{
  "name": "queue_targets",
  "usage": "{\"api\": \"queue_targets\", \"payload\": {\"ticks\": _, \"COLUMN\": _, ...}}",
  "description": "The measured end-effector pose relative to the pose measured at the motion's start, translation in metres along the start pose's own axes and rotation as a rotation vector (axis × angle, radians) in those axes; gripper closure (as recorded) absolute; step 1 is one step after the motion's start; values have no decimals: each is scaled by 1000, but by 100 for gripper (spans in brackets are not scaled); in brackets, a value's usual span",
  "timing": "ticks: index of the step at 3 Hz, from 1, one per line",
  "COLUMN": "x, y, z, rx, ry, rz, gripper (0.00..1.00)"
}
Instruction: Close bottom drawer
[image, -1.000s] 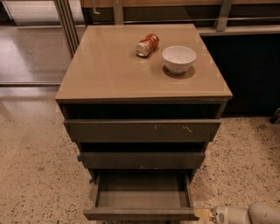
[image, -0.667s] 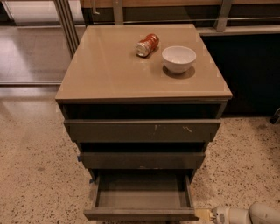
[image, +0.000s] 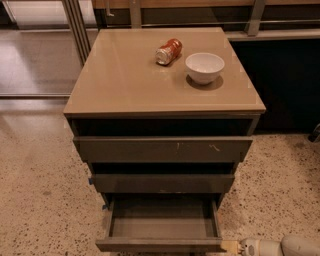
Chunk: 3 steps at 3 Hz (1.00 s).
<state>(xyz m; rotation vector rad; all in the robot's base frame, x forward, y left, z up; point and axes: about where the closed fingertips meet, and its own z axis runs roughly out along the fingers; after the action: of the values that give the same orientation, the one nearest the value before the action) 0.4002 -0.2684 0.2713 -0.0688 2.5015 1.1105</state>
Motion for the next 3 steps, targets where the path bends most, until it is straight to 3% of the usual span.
{"api": "queue_targets", "payload": {"ticks": 3, "x": 15, "y": -46, "z": 25, "rx": 19, "ry": -57, "rz": 42, "gripper": 100}}
